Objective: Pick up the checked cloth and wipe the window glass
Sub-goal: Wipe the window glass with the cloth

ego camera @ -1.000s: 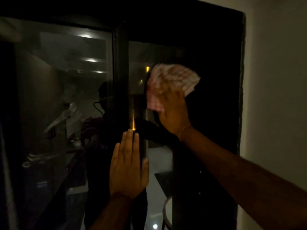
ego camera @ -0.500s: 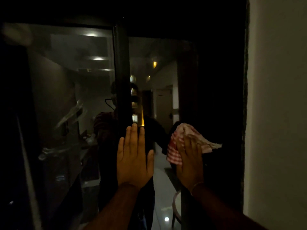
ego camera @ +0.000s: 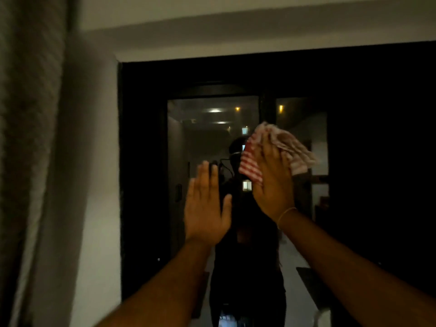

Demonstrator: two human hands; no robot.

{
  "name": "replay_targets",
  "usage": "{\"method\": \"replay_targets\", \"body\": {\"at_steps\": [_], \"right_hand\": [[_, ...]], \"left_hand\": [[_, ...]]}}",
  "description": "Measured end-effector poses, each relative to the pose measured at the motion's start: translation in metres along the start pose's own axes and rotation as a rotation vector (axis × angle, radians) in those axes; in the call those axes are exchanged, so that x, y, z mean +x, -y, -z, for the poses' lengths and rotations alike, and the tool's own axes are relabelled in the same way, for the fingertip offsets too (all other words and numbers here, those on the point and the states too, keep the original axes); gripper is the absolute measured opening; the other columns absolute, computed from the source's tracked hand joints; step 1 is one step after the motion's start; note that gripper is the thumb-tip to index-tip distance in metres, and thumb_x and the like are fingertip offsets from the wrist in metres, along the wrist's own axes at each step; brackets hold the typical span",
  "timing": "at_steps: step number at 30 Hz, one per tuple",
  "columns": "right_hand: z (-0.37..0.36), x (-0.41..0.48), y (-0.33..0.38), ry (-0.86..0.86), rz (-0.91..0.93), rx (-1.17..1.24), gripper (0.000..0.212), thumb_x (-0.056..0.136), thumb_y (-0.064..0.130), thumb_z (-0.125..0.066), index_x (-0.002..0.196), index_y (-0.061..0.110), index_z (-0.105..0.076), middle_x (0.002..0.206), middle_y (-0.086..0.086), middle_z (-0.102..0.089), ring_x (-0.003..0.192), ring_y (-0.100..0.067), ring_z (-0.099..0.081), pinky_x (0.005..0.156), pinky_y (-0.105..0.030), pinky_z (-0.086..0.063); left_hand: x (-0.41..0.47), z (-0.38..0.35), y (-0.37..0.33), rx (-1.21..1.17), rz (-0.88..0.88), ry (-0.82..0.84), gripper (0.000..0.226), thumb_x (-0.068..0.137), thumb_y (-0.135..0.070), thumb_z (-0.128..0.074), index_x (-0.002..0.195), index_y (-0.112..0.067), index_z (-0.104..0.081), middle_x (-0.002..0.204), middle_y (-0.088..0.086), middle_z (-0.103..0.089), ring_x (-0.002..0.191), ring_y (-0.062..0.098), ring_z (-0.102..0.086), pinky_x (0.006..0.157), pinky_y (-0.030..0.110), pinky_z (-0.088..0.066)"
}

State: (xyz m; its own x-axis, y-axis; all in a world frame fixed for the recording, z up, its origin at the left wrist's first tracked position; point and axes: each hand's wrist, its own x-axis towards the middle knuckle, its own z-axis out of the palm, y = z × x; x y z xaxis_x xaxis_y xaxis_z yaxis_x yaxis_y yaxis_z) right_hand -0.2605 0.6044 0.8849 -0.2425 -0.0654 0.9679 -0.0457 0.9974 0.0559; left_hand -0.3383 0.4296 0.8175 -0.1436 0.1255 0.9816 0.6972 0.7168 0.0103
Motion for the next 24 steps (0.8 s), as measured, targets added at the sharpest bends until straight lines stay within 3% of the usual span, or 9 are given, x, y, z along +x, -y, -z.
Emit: {"method": "replay_targets", "body": {"at_steps": [4, 7, 11, 13, 15, 17, 20, 22, 24], "right_hand": [[-0.027, 0.032, 0.046, 0.195, 0.147, 0.007, 0.075, 0.097, 0.03, -0.049, 0.168, 0.018, -0.03, 0.179, -0.009, -0.018, 0.164, -0.032, -0.019, 0.132, -0.058, -0.021], [-0.05, 0.04, 0.069, 0.33, 0.324, -0.078, 0.081, 0.095, 0.03, -0.054, 0.17, 0.02, -0.025, 0.18, -0.006, -0.013, 0.164, -0.031, -0.019, 0.131, -0.056, -0.021], [-0.074, 0.0, 0.071, 0.464, 0.549, -0.086, 0.08, 0.098, 0.038, -0.056, 0.17, 0.023, -0.025, 0.177, -0.005, -0.025, 0.16, -0.033, -0.032, 0.128, -0.055, -0.024], [-0.076, -0.03, 0.06, 0.488, 0.657, -0.063, 0.075, 0.098, 0.038, -0.056, 0.167, 0.025, -0.033, 0.171, 0.001, -0.039, 0.154, -0.019, -0.041, 0.129, -0.04, -0.03], [-0.069, -0.04, 0.045, 0.508, 0.595, 0.046, 0.07, 0.094, 0.035, -0.053, 0.162, 0.03, -0.038, 0.161, 0.008, -0.05, 0.149, -0.001, -0.04, 0.126, -0.023, -0.033], [-0.061, -0.025, 0.03, 0.409, 0.52, 0.021, 0.072, 0.096, 0.03, -0.057, 0.164, 0.034, -0.032, 0.16, 0.003, -0.052, 0.146, -0.013, -0.05, 0.119, -0.038, -0.051], [-0.046, 0.033, 0.016, 0.203, 0.302, -0.086, 0.079, 0.101, 0.029, -0.05, 0.169, 0.039, -0.01, 0.175, -0.002, -0.03, 0.159, -0.023, -0.03, 0.13, -0.046, -0.029], [-0.042, 0.072, 0.02, 0.097, 0.201, -0.237, 0.079, 0.099, 0.031, -0.048, 0.171, 0.033, -0.014, 0.179, -0.004, -0.016, 0.166, -0.026, -0.013, 0.133, -0.046, -0.007], [-0.045, 0.097, 0.039, 0.076, 0.144, -0.28, 0.076, 0.1, 0.034, -0.047, 0.171, 0.025, -0.021, 0.179, -0.008, -0.015, 0.166, -0.031, -0.013, 0.133, -0.046, 0.0]], "left_hand": [[0.036, 0.037, 0.084, 0.164, 0.137, -0.056, 0.081, 0.11, -0.049, -0.036, 0.176, -0.009, -0.01, 0.185, 0.019, -0.002, 0.172, 0.033, -0.004, 0.139, 0.045, -0.005], [0.046, 0.044, 0.132, 0.22, 0.151, -0.035, 0.082, 0.11, -0.051, -0.034, 0.175, -0.008, -0.013, 0.185, 0.017, -0.001, 0.172, 0.033, -0.004, 0.138, 0.051, -0.013], [0.043, 0.041, 0.16, 0.289, -0.026, -0.07, 0.078, 0.111, -0.05, -0.035, 0.176, -0.01, -0.016, 0.186, 0.014, -0.004, 0.173, 0.031, -0.004, 0.139, 0.048, -0.006], [0.041, 0.041, 0.163, 0.299, -0.075, -0.107, 0.078, 0.11, -0.048, -0.039, 0.176, -0.012, -0.017, 0.186, 0.013, -0.003, 0.172, 0.033, -0.005, 0.139, 0.049, -0.004], [0.042, 0.043, 0.162, 0.285, -0.068, -0.123, 0.081, 0.108, -0.048, -0.042, 0.176, -0.013, -0.015, 0.186, 0.012, 0.0, 0.173, 0.032, -0.002, 0.139, 0.049, -0.002], [0.044, 0.044, 0.161, 0.267, -0.053, -0.137, 0.082, 0.107, -0.049, -0.043, 0.176, -0.014, -0.014, 0.186, 0.013, 0.001, 0.173, 0.032, 0.0, 0.139, 0.049, -0.001], [0.045, 0.042, 0.159, 0.271, -0.056, -0.145, 0.083, 0.106, -0.051, -0.041, 0.177, -0.015, -0.014, 0.186, 0.014, 0.001, 0.173, 0.033, 0.001, 0.139, 0.052, 0.0], [0.044, 0.043, 0.158, 0.283, -0.07, -0.142, 0.083, 0.106, -0.052, -0.04, 0.176, -0.015, -0.015, 0.186, 0.014, 0.001, 0.172, 0.035, 0.002, 0.139, 0.052, 0.001], [0.044, 0.044, 0.158, 0.288, -0.08, -0.139, 0.082, 0.106, -0.051, -0.041, 0.176, -0.014, -0.018, 0.186, 0.015, 0.0, 0.172, 0.036, 0.002, 0.138, 0.052, 0.003]]}}
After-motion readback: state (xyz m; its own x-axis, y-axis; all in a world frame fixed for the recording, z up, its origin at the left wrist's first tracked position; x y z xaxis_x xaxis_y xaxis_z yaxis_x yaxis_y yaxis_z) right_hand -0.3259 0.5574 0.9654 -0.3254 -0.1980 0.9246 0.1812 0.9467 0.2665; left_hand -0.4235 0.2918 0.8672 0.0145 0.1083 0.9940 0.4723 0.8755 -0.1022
